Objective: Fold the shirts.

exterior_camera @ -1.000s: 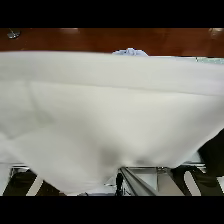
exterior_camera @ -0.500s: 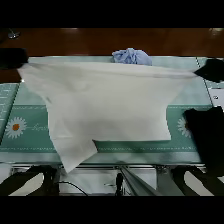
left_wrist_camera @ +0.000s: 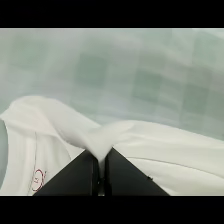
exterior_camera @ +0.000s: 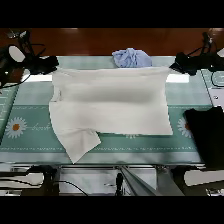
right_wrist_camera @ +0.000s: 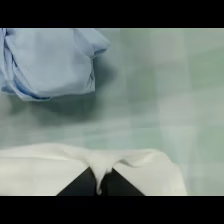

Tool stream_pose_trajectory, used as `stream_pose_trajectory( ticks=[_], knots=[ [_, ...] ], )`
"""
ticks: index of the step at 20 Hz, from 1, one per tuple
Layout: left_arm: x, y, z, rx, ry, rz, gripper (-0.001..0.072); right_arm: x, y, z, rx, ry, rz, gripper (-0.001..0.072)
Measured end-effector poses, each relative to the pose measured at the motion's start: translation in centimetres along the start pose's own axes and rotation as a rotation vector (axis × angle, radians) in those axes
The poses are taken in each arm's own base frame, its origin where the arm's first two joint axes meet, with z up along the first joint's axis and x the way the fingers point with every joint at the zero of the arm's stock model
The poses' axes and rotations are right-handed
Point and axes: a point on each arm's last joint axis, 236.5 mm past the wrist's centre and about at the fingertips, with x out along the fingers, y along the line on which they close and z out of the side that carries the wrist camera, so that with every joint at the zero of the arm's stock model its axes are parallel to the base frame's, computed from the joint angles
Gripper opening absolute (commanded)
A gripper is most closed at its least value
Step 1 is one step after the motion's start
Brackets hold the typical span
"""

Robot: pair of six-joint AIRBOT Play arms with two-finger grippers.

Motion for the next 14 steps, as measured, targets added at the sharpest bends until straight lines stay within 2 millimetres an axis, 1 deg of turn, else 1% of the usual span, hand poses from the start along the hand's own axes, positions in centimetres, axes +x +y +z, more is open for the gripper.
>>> stream_pose_trajectory(
  ticks=[2,3,5,7,9,11,14],
  knots=[
    [0.9,0.1,-0.4,-0.015,0.016,-0.009,0.0050,1.4,-0.6,0.1,0.019,0.022,0.004,0.0019],
    [0.9,0.3,-0.6,-0.005,0.030,-0.009,0.0050,1.6,-0.8,0.1,0.024,0.032,0.006,0.0019],
    [0.5,1.2,-1.5,0.033,0.091,-0.004,0.0051,1.3,-1.3,-0.5,0.026,0.070,0.011,0.0019],
    [0.1,2.1,-3.8,0.077,0.199,0.003,0.0051,0.6,-1.8,-1.9,0.003,0.141,0.014,0.0019],
    [0.2,3.1,-6.7,0.108,0.306,0.008,0.0051,0.2,-3.0,-3.8,-0.025,0.226,-0.015,0.0019],
    [0.5,3.9,-9.2,0.119,0.391,0.009,0.0050,0.1,-4.5,-5.7,-0.033,0.294,-0.054,0.0019],
    [0.9,4.8,-12.0,0.120,0.480,0.015,0.0051,0.4,-6.2,-8.0,-0.020,0.363,-0.088,0.0020]
  ],
)
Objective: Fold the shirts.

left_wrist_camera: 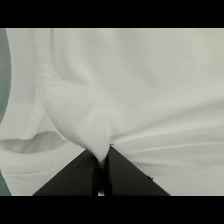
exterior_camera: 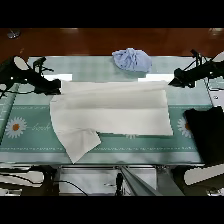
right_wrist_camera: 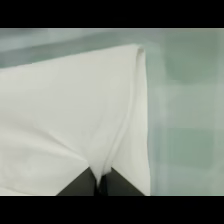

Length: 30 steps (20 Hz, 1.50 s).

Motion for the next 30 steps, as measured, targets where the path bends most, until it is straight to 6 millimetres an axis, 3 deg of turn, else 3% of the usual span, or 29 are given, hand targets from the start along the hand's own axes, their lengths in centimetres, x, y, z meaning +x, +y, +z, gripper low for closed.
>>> stream_pose_trajectory(
  ticks=[1,2,3,4,8,12,15,18,20,24,30],
  knots=[
    [0.3,0.1,-0.5,0.001,0.017,0.000,0.0052,0.4,-0.3,-0.5,0.005,0.015,-0.007,0.0026],
    [0.6,0.2,-0.8,0.002,0.030,0.000,0.0083,0.9,-0.6,-1.0,0.007,0.031,-0.015,0.0197],
    [0.7,0.2,-1.4,0.004,0.052,-0.002,0.0323,1.2,-0.8,-1.4,0.010,0.042,-0.020,0.0578],
    [0.8,0.1,-1.6,0.006,0.063,-0.005,0.0703,1.5,-0.8,-1.7,0.010,0.049,-0.024,0.0625],
    [0.3,-0.3,-3.7,0.012,0.149,-0.026,0.0700,0.2,0.3,-2.9,0.012,0.097,0.003,0.0625],
    [-1.8,1.0,-7.5,-0.028,0.210,-0.033,0.0700,-5.4,-1.0,-4.2,0.031,0.068,-0.044,0.0624],
    [-2.7,3.7,-12.1,-0.137,0.218,-0.033,0.0699,-8.4,-2.2,-6.1,0.072,-0.042,-0.061,0.0624],
    [-2.0,5.4,-17.4,-0.305,0.215,-0.105,0.0699,-7.7,-1.8,-9.7,0.104,-0.150,-0.017,0.0624],
    [-1.1,4.7,-20.0,-0.404,0.188,-0.203,0.0699,-6.1,-1.0,-12.3,0.125,-0.188,0.044,0.0624],
    [0.7,2.2,-21.8,-0.515,0.117,-0.345,0.0700,-3.8,0.4,-15.2,0.151,-0.225,0.145,0.0624],
    [2.2,-1.7,-22.7,-0.468,0.115,-0.422,0.0699,-3.5,1.7,-15.7,0.165,-0.257,0.220,0.0624]
  ],
)
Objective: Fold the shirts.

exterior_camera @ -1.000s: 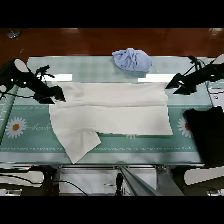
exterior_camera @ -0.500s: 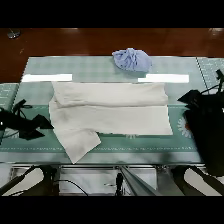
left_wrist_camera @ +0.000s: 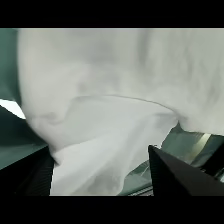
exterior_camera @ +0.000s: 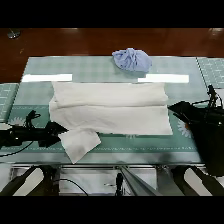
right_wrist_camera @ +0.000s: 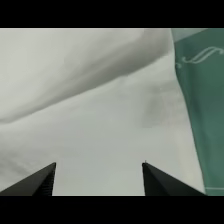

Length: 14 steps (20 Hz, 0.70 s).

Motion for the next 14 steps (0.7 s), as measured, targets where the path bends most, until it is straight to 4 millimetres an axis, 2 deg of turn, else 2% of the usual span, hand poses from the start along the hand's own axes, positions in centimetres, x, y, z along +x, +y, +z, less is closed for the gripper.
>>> stream_pose_trajectory(
  ticks=[3,4,6,7,9,11,14],
  knots=[
    [1.0,-0.7,-1.2,0.061,0.039,0.008,0.0684,-1.7,-0.7,2.3,0.010,-0.068,-0.022,0.0624],
    [1.2,-0.8,-1.5,0.074,0.051,0.010,0.0547,-2.5,-1.7,3.0,0.030,-0.092,-0.054,0.0624],
    [1.5,-0.4,-1.8,0.099,0.059,0.036,0.0080,-4.1,-4.8,3.4,0.088,-0.107,-0.155,0.0624],
    [1.6,-0.2,-1.9,0.109,0.066,0.044,0.0051,-4.7,-6.7,2.6,0.121,-0.082,-0.213,0.0624],
    [1.6,-0.8,-2.2,0.116,0.074,0.027,0.0050,-4.7,-9.0,-0.3,0.185,0.000,-0.278,0.0624],
    [1.7,-1.0,-2.3,0.122,0.078,0.021,0.0051,-3.7,-10.0,-3.7,0.213,0.103,-0.308,0.0624],
    [1.7,-1.1,-2.3,0.127,0.081,0.017,0.0051,-2.0,-10.3,-7.9,0.190,0.265,-0.334,0.0624]
  ],
)
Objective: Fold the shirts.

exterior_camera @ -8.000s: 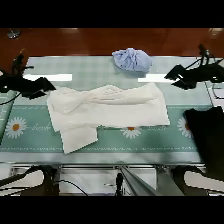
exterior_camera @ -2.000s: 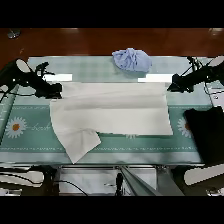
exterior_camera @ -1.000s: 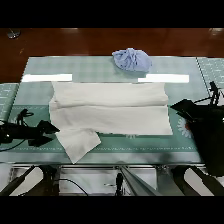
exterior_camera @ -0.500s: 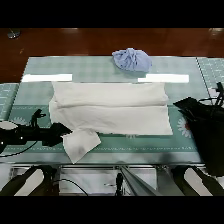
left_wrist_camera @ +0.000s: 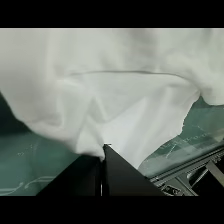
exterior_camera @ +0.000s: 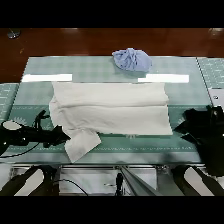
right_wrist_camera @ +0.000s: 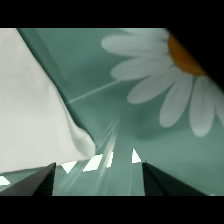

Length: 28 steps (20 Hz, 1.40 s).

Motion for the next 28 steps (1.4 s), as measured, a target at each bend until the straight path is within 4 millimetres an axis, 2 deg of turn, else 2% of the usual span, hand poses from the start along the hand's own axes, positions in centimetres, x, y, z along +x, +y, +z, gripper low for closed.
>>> stream_pose_trajectory(
  ticks=[2,4,7,8,9,10,13,14,17,20,22,24,28],
  knots=[
    [0.0,-0.1,0.0,0.002,0.002,-0.002,0.0051,1.3,0.6,-1.3,-0.023,0.070,0.004,0.0624],
    [0.0,-0.1,0.0,0.003,0.002,-0.003,0.0051,2.3,2.0,-1.7,-0.032,0.105,0.040,0.0624],
    [0.0,-0.1,0.0,0.003,0.001,-0.003,0.0051,3.1,4.1,-0.6,-0.045,0.093,0.089,0.0609],
    [0.0,-0.1,0.0,0.003,0.000,-0.003,0.0051,3.4,4.9,0.1,-0.050,0.081,0.102,0.0498],
    [0.0,-0.1,0.0,0.002,-0.001,-0.004,0.0051,3.7,5.3,0.7,-0.061,0.069,0.104,0.0198],
    [0.0,-0.2,0.1,0.002,-0.003,-0.005,0.0051,4.1,5.7,1.0,-0.075,0.069,0.101,0.0019],
    [-0.7,-0.8,0.9,0.019,-0.020,-0.013,0.0051,4.0,7.8,0.9,-0.154,0.112,0.129,0.0018],
    [-1.2,-1.2,1.4,0.031,-0.028,-0.019,0.0051,3.5,8.1,1.4,-0.184,0.107,0.126,0.0019],
    [-4.1,-2.9,4.5,0.092,-0.112,-0.024,0.0050,1.0,9.8,4.2,-0.241,0.053,0.133,0.0018],
    [-7.5,-3.5,9.3,0.127,-0.255,0.041,0.0050,-1.4,12.3,7.4,-0.262,-0.034,0.174,0.0018],
    [-9.0,-4.7,12.4,0.134,-0.327,0.043,0.0049,-2.0,14.4,9.1,-0.275,-0.072,0.217,0.0018],
    [-9.8,-6.5,15.5,0.153,-0.361,0.034,0.0050,-2.1,15.9,11.2,-0.278,-0.112,0.242,0.0018],
    [-9.9,-9.6,21.2,0.193,-0.370,0.017,0.0050,-1.8,18.3,15.4,-0.256,-0.168,0.287,0.0018]
  ],
)
